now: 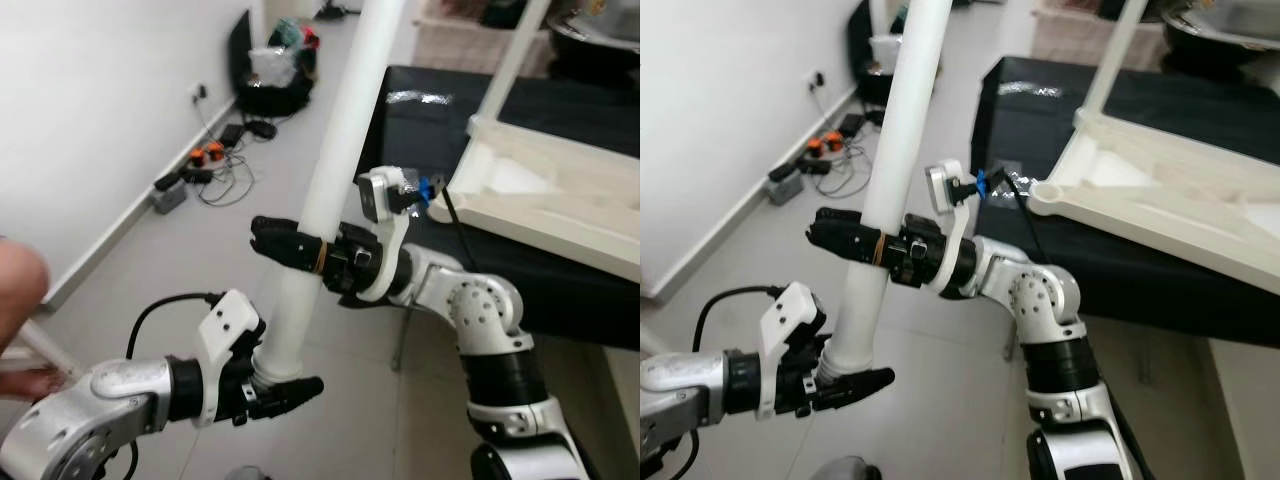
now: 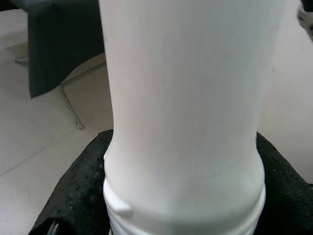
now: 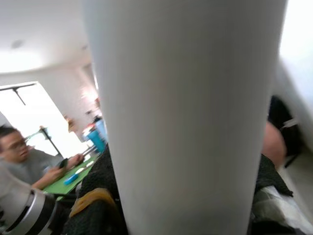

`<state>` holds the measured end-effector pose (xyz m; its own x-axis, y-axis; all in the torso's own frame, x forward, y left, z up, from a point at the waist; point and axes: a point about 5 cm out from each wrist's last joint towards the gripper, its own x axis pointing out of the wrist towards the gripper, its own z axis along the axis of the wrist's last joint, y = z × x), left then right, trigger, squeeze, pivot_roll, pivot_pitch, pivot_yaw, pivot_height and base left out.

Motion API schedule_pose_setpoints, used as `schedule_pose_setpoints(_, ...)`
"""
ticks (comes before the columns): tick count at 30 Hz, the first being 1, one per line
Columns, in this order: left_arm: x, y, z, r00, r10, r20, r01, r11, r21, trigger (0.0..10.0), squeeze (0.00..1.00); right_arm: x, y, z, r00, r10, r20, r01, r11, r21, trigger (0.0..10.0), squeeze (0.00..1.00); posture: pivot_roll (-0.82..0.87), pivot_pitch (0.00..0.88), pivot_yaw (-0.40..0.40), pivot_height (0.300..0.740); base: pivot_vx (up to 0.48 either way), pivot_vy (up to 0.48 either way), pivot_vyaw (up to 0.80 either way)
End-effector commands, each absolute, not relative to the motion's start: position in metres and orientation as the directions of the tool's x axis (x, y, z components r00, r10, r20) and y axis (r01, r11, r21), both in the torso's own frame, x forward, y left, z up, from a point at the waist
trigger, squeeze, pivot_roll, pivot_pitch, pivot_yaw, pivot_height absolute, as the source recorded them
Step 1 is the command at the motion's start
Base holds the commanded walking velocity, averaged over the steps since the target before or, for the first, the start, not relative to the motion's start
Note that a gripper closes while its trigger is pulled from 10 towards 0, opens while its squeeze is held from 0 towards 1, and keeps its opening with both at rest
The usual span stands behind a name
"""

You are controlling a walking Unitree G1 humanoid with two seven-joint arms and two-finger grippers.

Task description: Building children table

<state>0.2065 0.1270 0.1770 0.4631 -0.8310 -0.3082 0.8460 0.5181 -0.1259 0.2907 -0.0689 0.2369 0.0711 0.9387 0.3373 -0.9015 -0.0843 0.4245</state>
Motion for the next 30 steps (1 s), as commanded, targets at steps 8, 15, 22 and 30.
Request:
schedule_pose_setpoints(8, 0.224, 0.131, 0.18, 0.601, -0.745, -0.291, 0.775, 0.632, -0.017, 10.0, 1.0, 0.304, -0.073, 0.239, 0.193, 0.917, 0.35, -0.897, 0.021, 0.441, 0.0, 0.0, 0.07, 0.122, -0.029, 0.74, 0.0, 0.0, 0.0)
schedule_pose_setpoints(15, 0.244, 0.147, 0.188, 0.734, -0.631, -0.252, 0.661, 0.749, 0.051, 10.0, 0.0, 0.313, -0.079, 0.242, 0.27, 0.894, 0.357, -0.891, 0.091, 0.445, 0.0, 0.0, 0.07, 0.122, -0.03, 0.74, 0.0, 0.0, 0.0)
schedule_pose_setpoints(22, 0.262, 0.166, 0.203, 0.874, -0.457, -0.167, 0.482, 0.861, 0.162, 10.0, 0.0, 0.344, -0.095, 0.238, 0.548, 0.789, 0.278, -0.792, 0.384, 0.474, 0.0, 0.0, 0.07, 0.12, -0.029, 0.74, 0.0, 0.0, 0.0)
schedule_pose_setpoints(30, 0.27, 0.182, 0.215, 0.958, -0.278, -0.072, 0.287, 0.924, 0.254, 10.0, 0.0, 0.367, -0.126, 0.237, 0.788, 0.587, 0.188, -0.611, 0.704, 0.362, 0.0, 0.0, 0.08, 0.119, -0.032, 0.74, 0.0, 0.0, 0.0)
